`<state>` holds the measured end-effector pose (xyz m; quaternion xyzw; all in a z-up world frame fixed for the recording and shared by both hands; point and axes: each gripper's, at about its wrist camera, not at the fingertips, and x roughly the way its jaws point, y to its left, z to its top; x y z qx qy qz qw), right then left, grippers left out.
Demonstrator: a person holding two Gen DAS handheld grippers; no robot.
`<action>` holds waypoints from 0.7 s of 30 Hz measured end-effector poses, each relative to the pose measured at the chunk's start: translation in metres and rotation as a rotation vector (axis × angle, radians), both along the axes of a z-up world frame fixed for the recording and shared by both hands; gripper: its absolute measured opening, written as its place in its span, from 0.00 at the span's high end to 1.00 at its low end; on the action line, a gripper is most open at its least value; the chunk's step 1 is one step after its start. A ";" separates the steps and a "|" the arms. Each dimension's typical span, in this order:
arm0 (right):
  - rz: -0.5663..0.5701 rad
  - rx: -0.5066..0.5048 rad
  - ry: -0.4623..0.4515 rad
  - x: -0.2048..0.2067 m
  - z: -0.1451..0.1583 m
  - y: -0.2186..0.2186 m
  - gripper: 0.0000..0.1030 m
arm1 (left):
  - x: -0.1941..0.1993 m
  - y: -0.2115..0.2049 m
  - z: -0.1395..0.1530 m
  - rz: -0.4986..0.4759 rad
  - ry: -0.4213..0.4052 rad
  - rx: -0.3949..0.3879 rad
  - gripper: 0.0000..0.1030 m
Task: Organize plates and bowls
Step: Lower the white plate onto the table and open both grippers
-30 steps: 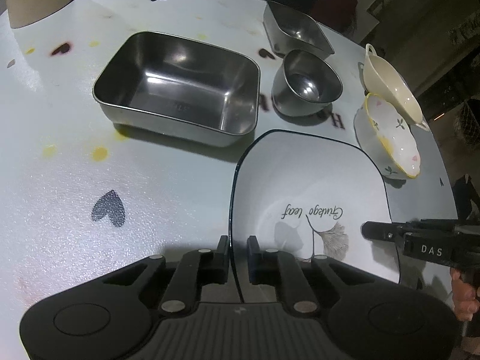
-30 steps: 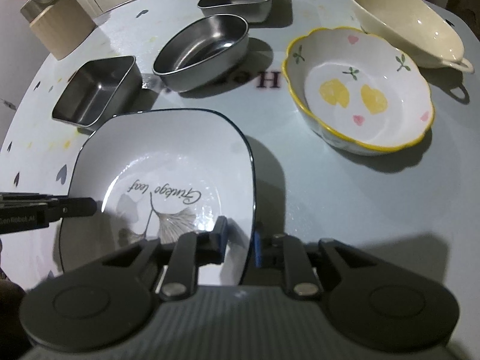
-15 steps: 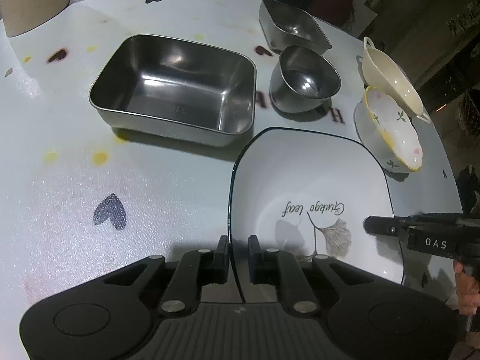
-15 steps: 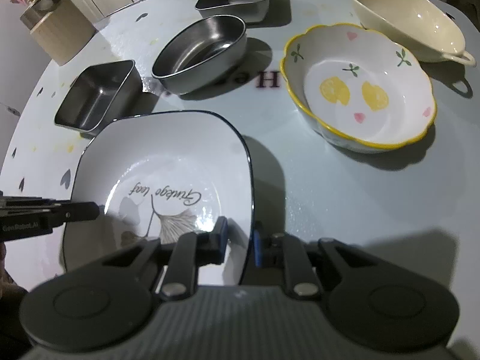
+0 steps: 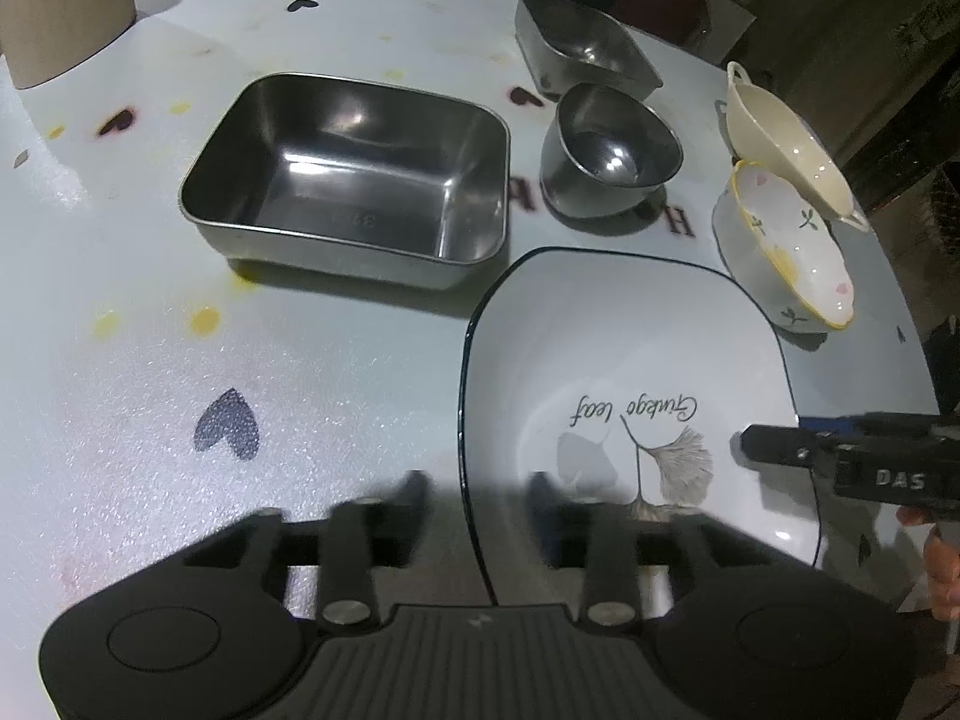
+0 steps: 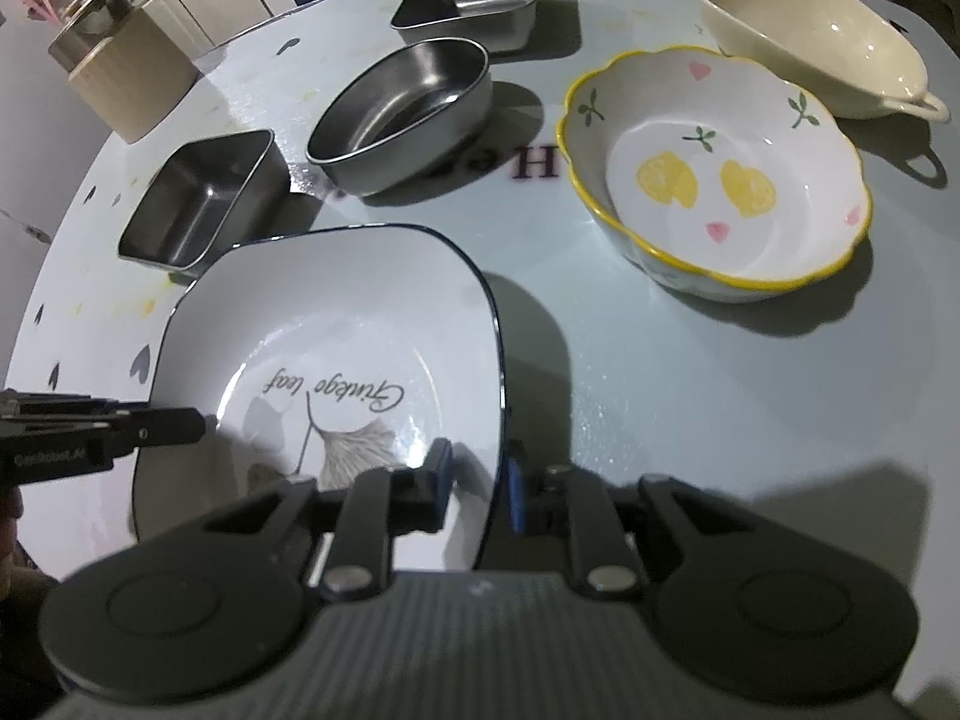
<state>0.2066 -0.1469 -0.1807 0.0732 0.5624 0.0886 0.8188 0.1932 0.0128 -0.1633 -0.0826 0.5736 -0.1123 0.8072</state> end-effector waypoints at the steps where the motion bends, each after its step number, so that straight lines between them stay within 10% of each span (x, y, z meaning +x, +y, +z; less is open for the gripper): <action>1: -0.002 0.001 -0.007 -0.001 0.001 -0.001 0.52 | -0.001 0.000 0.000 0.001 -0.003 0.009 0.49; 9: 0.016 -0.002 -0.047 -0.011 0.013 0.001 0.18 | -0.006 -0.001 0.014 0.007 -0.050 0.031 0.07; 13: 0.033 -0.021 -0.084 -0.014 0.019 0.001 0.00 | -0.008 0.000 0.025 0.010 -0.074 0.035 0.03; 21: -0.004 -0.018 -0.184 -0.025 0.047 -0.014 0.00 | -0.014 0.002 0.057 0.033 -0.180 0.046 0.00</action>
